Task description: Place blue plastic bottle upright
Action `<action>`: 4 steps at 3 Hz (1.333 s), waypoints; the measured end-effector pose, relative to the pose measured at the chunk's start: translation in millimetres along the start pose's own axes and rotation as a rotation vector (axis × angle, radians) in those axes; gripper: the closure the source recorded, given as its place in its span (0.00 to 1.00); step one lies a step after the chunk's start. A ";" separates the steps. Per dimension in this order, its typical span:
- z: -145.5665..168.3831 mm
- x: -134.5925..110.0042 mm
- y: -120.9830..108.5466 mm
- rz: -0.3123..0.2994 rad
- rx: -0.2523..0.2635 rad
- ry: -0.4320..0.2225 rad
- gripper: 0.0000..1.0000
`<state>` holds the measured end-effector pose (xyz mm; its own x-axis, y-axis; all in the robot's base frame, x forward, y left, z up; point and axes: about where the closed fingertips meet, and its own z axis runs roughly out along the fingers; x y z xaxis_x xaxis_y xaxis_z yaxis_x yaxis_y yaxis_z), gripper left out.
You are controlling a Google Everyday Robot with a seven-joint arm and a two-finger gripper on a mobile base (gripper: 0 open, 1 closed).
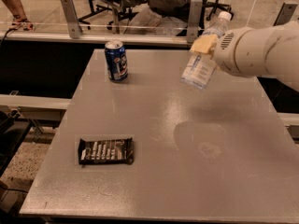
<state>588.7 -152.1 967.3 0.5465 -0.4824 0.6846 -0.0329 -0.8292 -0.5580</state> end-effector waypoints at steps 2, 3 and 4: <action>6.4 3.1 -22.4 -0.074 0.189 0.172 1.00; 11.2 -6.0 -45.2 -0.131 0.289 0.237 1.00; 10.9 -5.6 -44.1 -0.131 0.286 0.237 1.00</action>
Offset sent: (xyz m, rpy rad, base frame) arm 0.0010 0.0135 0.0113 0.0695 -0.4014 0.1018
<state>596.2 -109.8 982.9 0.3207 -0.4574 0.8295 0.2775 -0.7919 -0.5439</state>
